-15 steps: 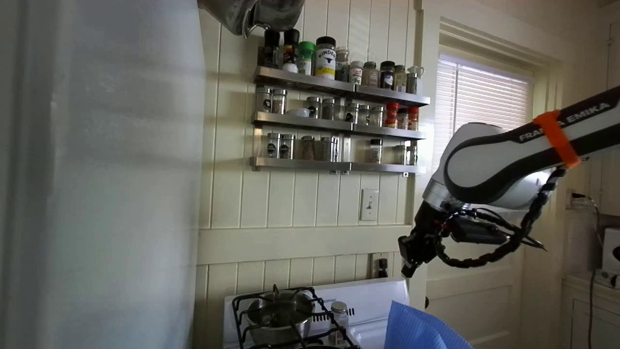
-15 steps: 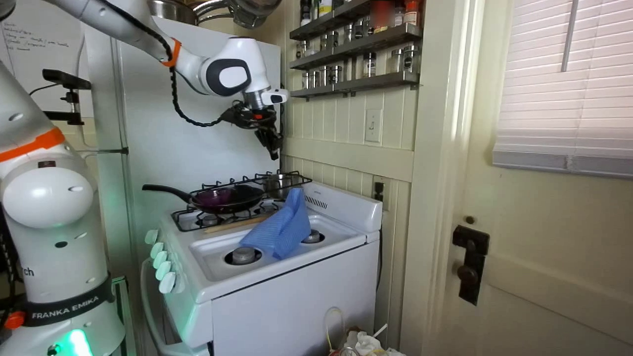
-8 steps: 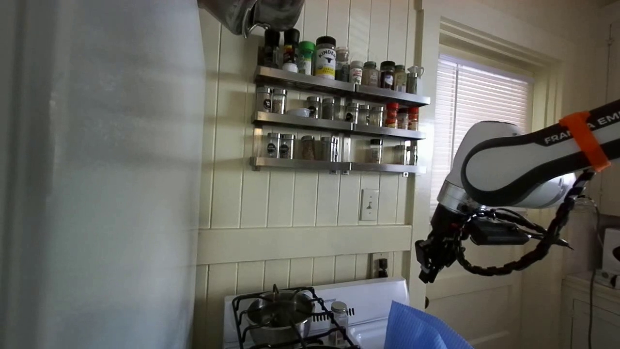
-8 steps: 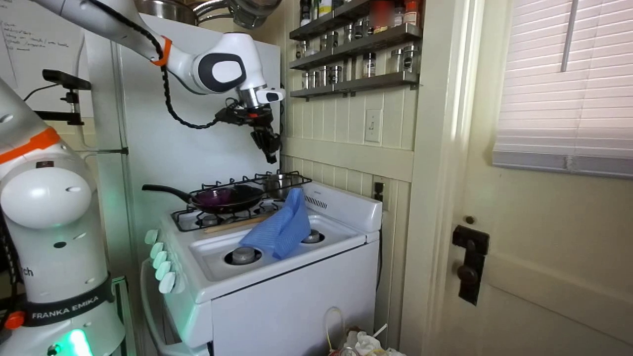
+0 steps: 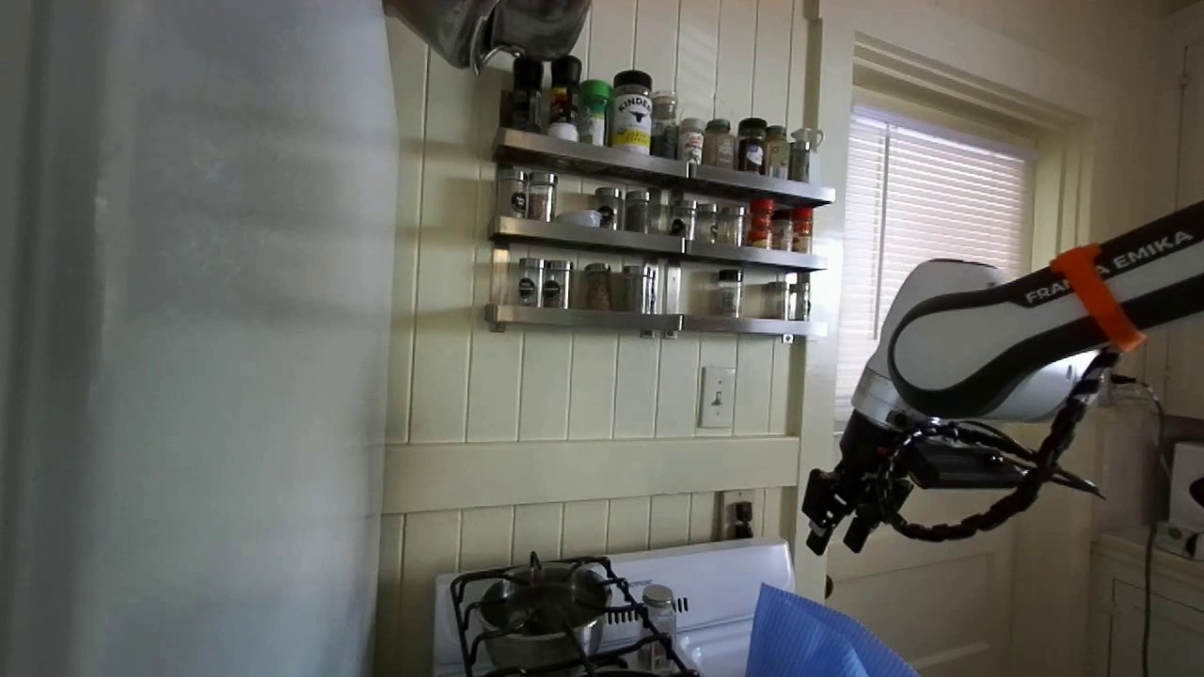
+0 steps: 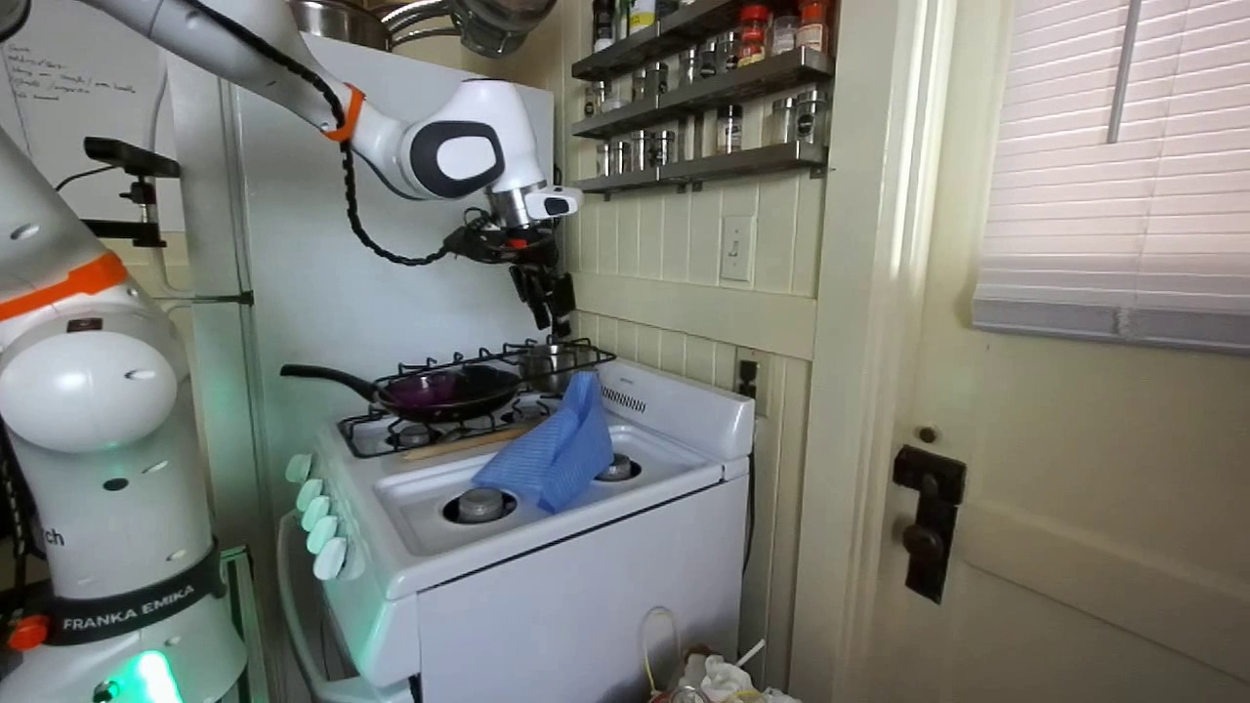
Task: Use the blue fabric to wipe the right side of the stove.
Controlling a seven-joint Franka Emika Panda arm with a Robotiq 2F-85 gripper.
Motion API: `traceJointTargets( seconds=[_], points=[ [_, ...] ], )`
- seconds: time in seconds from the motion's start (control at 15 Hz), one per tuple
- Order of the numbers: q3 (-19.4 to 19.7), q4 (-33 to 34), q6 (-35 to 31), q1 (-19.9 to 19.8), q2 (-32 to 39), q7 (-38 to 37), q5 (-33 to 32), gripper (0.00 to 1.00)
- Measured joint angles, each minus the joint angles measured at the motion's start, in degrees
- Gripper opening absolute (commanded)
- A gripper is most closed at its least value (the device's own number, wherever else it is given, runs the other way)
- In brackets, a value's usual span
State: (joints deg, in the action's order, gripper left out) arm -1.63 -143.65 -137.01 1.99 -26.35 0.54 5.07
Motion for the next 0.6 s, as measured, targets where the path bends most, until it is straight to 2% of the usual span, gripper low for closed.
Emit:
traceJointTargets(
  seconds=[0.13,0.6],
  points=[
    [1.3,1.1,-1.1,-0.2,3.6,1.1,0.0,1.00],
    [1.6,7.9,-0.9,0.2,16.4,5.8,0.1,1.00]
  ],
)
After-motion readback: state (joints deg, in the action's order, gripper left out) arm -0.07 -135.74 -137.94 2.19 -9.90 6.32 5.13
